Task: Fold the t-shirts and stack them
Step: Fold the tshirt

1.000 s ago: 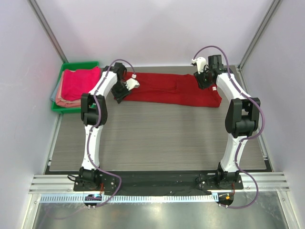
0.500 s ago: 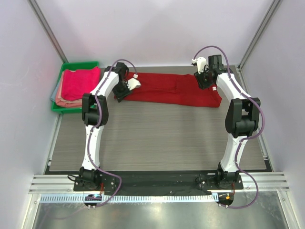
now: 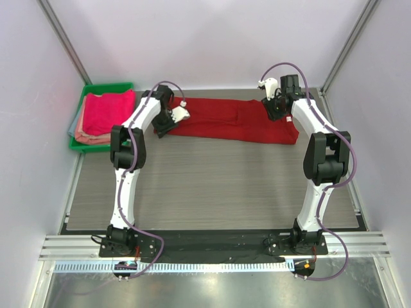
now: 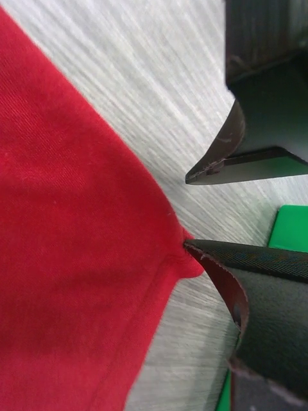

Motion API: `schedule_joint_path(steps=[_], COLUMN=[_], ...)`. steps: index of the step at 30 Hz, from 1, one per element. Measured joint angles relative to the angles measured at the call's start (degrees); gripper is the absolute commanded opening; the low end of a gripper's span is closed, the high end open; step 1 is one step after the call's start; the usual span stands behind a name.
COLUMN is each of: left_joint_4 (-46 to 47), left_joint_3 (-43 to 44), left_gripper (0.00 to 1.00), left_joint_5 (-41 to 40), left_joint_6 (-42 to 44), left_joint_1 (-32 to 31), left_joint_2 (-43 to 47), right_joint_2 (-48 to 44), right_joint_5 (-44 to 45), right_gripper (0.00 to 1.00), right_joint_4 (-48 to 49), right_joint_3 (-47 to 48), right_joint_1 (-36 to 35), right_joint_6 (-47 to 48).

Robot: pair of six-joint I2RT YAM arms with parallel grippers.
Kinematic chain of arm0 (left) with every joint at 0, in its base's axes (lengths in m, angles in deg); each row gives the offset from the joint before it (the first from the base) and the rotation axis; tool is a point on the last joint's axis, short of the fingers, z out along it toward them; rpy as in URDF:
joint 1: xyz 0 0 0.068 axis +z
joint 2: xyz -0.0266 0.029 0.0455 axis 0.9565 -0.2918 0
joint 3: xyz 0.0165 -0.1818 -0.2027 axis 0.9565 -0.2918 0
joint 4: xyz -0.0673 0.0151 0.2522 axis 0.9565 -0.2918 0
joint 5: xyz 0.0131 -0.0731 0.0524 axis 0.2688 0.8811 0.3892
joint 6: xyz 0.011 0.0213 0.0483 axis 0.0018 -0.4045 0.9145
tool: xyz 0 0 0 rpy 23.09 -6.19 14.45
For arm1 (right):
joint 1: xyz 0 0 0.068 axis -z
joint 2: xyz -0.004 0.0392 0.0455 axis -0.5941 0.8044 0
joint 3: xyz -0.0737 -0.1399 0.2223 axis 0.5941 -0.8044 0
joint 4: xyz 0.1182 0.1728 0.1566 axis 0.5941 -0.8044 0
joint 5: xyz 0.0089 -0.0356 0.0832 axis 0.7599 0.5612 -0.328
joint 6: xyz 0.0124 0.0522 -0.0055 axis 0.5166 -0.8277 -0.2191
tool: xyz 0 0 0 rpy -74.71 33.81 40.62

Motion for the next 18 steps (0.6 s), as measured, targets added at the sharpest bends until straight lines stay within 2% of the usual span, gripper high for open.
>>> schedule_joint_path(steps=[9,13,18], left_joint_4=[3.5,3.6,3.9], left_joint_3=[-2.4,-2.5,-4.3], left_gripper=[0.31,0.33,0.38], left_joint_5=[-3.7,-3.5,-3.0], left_joint_6=[0.3,0.1,-0.7], left_joint_1=[-0.2,-0.2,-0.4], left_joint_2=[0.0,1.0,6.1], right_joint_2=[0.0,0.0,0.0], right_joint_5=[0.2,0.5,0.6], right_gripper=[0.38,0.38,0.38], right_joint_4=[0.0,0.0,0.0], right_joint_3=[0.0,0.0,0.0], right_joint_1=[0.0,0.0,0.0], right_joint_6=[0.3,0.7,0.8])
